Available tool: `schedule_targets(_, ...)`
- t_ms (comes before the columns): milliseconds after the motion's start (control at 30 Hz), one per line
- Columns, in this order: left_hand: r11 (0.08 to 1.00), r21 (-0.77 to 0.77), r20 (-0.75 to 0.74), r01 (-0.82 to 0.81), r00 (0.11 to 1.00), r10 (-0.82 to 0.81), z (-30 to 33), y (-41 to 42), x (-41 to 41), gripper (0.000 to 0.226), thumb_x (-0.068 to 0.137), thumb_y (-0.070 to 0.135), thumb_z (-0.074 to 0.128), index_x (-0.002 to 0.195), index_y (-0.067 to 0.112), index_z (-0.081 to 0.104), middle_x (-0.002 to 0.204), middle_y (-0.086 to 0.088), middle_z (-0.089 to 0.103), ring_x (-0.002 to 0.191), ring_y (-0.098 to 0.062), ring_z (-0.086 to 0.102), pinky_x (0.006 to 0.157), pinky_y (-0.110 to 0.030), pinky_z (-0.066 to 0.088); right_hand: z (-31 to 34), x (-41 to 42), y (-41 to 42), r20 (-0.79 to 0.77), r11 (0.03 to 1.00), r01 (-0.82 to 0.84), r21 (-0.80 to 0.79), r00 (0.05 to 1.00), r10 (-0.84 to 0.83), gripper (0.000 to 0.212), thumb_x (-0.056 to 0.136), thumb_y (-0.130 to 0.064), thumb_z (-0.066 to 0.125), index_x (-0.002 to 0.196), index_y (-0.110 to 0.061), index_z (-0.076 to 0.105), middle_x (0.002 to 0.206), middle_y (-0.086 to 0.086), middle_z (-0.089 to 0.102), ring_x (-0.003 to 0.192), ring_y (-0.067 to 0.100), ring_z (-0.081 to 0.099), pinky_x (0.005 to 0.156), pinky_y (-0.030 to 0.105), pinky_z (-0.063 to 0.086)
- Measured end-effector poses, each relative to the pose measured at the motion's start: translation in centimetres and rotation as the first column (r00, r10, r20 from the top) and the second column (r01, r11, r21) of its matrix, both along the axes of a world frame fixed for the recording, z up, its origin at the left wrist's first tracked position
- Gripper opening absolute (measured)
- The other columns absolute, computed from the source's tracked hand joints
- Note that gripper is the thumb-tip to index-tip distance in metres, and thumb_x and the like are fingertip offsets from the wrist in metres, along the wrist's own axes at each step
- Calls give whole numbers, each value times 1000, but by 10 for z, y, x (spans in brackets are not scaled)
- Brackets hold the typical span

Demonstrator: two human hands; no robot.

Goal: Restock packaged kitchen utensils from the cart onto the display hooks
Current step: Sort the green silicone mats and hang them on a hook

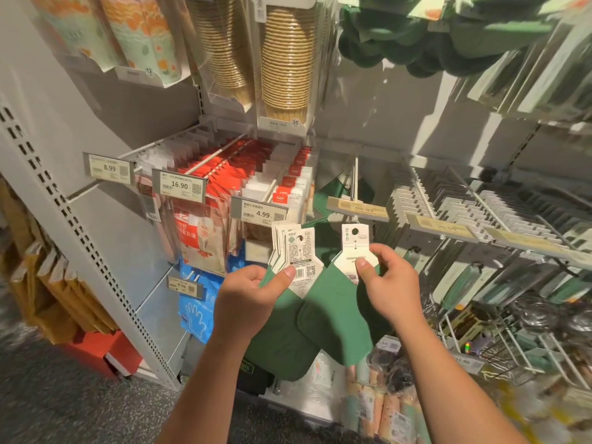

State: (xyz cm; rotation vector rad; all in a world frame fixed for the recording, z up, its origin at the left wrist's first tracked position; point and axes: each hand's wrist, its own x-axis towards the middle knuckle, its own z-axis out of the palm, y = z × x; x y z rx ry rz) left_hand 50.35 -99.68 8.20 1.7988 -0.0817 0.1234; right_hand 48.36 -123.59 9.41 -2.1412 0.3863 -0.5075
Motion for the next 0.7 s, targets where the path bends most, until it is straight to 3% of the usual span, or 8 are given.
schedule_targets(100,999,42,36,-27,999,25,3,3,0,77,69,70,68,59,6,28,62,-24,26,58,-37,27,55,-44,24,1,8,-2,1,997,28,-71,1000,-28,35,97,-29,69,130,-18,69,111,2,73,99,22,64,89,31,47)
schedule_targets(200,992,103,69,-67,996,60,8,8,-2,71,71,68,67,58,10,27,58,-13,23,55,-30,26,54,-41,24,2,16,-2,-19,992,47,-114,999,-50,35,97,-33,68,129,-18,69,104,7,74,83,22,62,81,32,47)
schedule_targets(267,982,169,86,-86,994,72,10,12,-2,69,73,66,67,56,10,30,51,-2,25,51,-21,27,53,-36,25,3,21,-2,-47,990,53,-131,997,-59,35,97,-34,69,127,-16,69,108,8,74,90,26,63,82,32,46)
schedule_targets(367,970,219,37,-102,995,96,13,19,-1,67,78,64,73,61,3,50,53,-10,44,54,-27,41,52,-34,29,4,30,-2,-75,990,69,-125,994,-79,36,97,-36,70,127,-15,69,117,8,73,108,31,65,86,34,47)
schedule_targets(533,970,206,-66,-126,988,143,21,24,0,51,86,52,77,61,12,57,45,8,47,51,-18,43,54,-33,29,13,52,-5,-156,981,111,-159,978,-136,37,95,-38,71,121,-11,71,112,10,73,104,33,66,78,33,44)
schedule_targets(700,968,205,-113,-141,979,167,22,25,1,47,86,53,75,62,16,59,46,13,52,53,-15,45,54,-31,29,19,78,-13,-320,981,161,-112,928,-189,28,91,-33,74,115,-19,72,104,8,72,104,35,67,81,36,53)
